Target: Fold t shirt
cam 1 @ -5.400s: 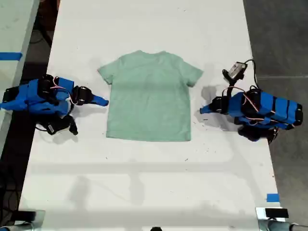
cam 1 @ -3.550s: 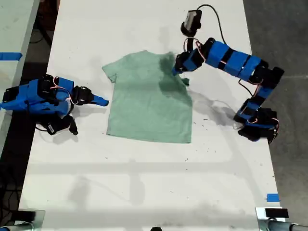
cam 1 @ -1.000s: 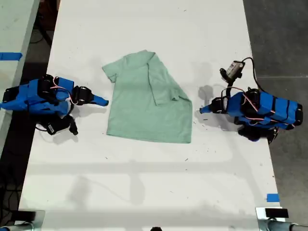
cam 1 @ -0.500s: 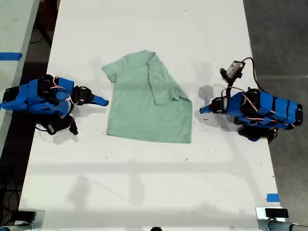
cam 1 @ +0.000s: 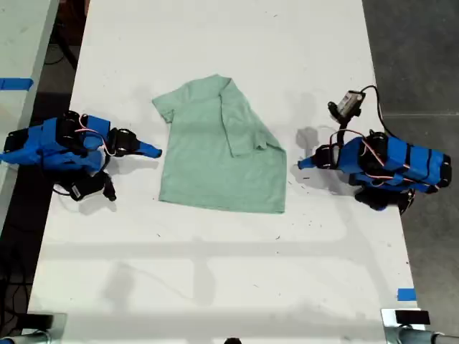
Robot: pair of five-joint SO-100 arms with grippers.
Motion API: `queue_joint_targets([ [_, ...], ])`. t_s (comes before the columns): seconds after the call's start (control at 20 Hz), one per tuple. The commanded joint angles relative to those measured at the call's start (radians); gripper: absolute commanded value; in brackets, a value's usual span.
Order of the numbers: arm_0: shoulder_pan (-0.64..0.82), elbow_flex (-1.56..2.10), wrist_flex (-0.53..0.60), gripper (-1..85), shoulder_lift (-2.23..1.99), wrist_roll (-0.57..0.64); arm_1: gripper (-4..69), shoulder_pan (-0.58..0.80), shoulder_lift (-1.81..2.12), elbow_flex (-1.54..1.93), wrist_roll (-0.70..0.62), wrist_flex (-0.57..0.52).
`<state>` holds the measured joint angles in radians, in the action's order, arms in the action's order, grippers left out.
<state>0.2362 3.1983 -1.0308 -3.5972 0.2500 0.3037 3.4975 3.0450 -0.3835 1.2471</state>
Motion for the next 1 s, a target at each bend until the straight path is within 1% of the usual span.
queue_joint_targets([
  [0.0, -0.017, 0.008, -0.002, 3.0, -0.008, 0.003, 2.2, 0.012, 0.014, 0.041, 0.012, 0.002],
  [0.6, -0.017, 0.008, -0.002, 3.0, -0.008, 0.003, 2.2, 0.015, 0.014, 0.041, 0.011, 0.002],
  [0.65, 0.005, 0.008, -0.002, 2.8, -0.008, 0.006, 2.2, 0.018, 0.014, 0.041, 0.011, 0.002],
  [0.7, 0.092, 0.009, 0.005, 2.3, -0.008, 0.048, 2.2, 0.018, 0.014, 0.041, 0.011, 0.002],
  [0.75, 0.164, 0.009, 0.008, 4.8, -0.008, 0.137, 2.2, 0.018, 0.014, 0.041, 0.011, 0.002],
  [0.8, 0.144, 0.009, 0.008, 9.3, -0.008, 0.101, 2.2, 0.018, 0.014, 0.041, 0.008, 0.002],
  [0.85, 0.098, 0.000, 0.003, 10.6, -0.008, 0.048, 2.2, 0.018, 0.014, 0.041, 0.008, 0.002],
  [0.9, 0.025, -0.012, -0.006, 10.6, -0.008, -0.051, 2.2, 0.018, 0.014, 0.041, 0.009, 0.002],
  [0.95, -0.038, -0.023, -0.026, 10.6, -0.008, -0.176, 2.2, 0.018, 0.014, 0.041, 0.009, 0.002],
])
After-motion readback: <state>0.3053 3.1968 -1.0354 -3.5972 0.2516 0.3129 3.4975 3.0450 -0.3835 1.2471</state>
